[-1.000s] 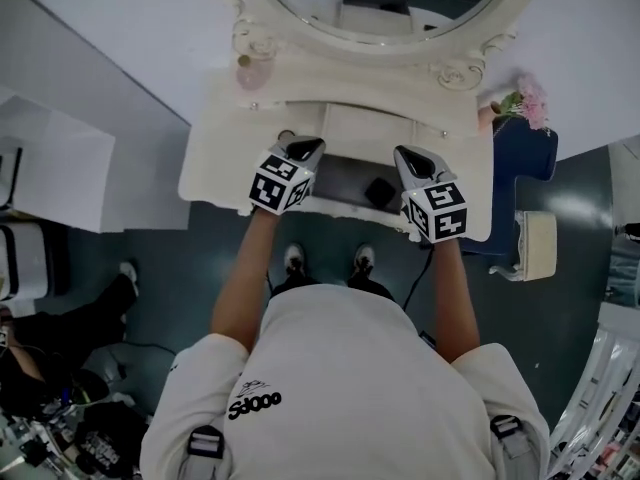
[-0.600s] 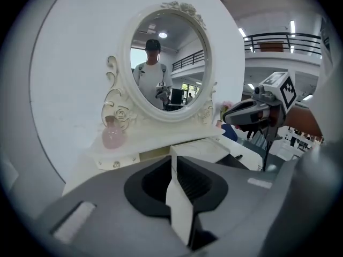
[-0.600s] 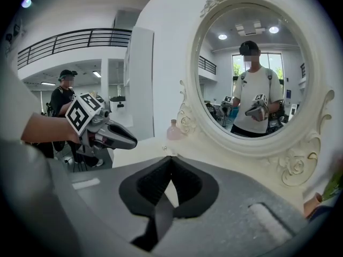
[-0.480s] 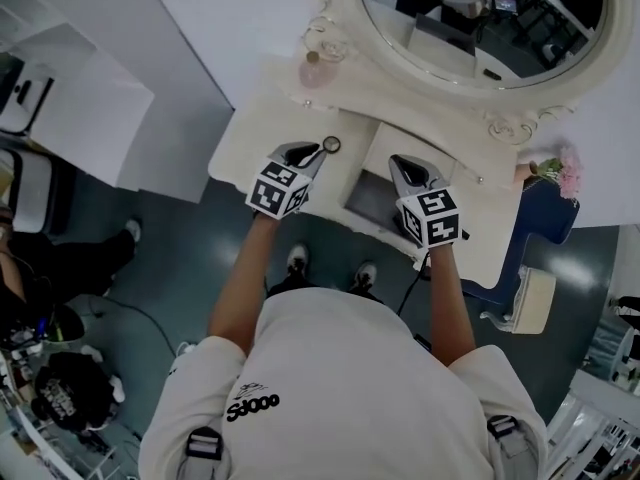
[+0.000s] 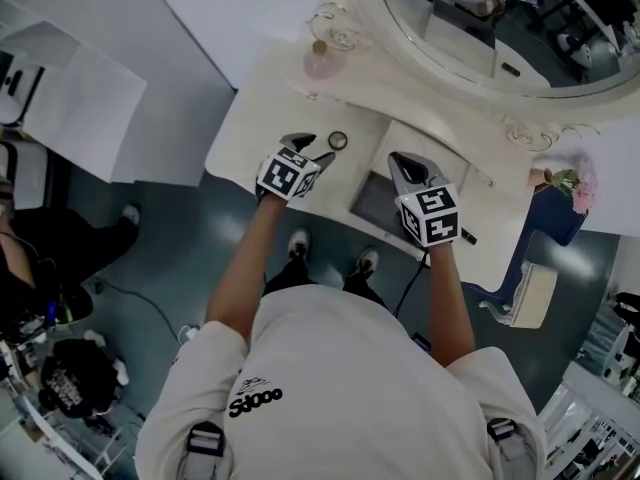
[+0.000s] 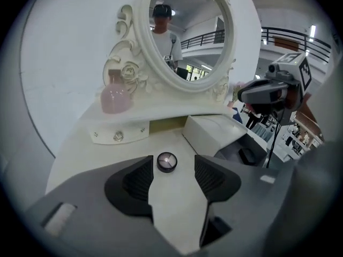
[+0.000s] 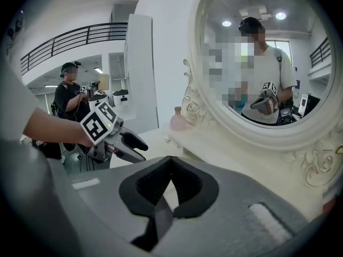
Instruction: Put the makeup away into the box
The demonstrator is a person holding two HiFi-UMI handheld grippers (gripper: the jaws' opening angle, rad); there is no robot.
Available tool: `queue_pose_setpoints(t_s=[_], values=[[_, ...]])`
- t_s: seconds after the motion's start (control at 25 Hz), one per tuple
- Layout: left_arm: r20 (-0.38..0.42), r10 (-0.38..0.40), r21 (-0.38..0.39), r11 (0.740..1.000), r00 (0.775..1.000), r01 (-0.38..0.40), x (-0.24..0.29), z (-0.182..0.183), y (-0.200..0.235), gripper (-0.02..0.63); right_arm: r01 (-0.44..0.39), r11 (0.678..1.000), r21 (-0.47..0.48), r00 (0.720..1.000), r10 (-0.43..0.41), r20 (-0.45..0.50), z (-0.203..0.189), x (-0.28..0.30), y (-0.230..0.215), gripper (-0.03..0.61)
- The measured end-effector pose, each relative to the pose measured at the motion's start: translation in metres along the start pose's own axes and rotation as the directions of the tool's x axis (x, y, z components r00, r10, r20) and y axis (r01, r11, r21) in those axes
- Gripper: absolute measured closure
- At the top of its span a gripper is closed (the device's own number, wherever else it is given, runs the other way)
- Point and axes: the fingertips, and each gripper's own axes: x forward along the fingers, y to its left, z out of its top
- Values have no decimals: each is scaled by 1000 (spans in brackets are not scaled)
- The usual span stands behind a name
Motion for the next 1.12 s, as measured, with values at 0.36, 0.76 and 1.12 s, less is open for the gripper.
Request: queue_pose_setpoints(t_s=[0.36,0.76,1.12], values=[[-51,7,92,996,999,-3,74,-18,19,331,42,997,64,998,-38,-54,-22,5,-12,575],[-82,31,155,988,996,-18,100,-25,11,349,93,992,88,993,-86,-75,-45,-19,-24,575],[-20,27,144,989,999,-24,66,-3,-6,376,132,989,63,991,-130,-29,-44,-61,-24,575]])
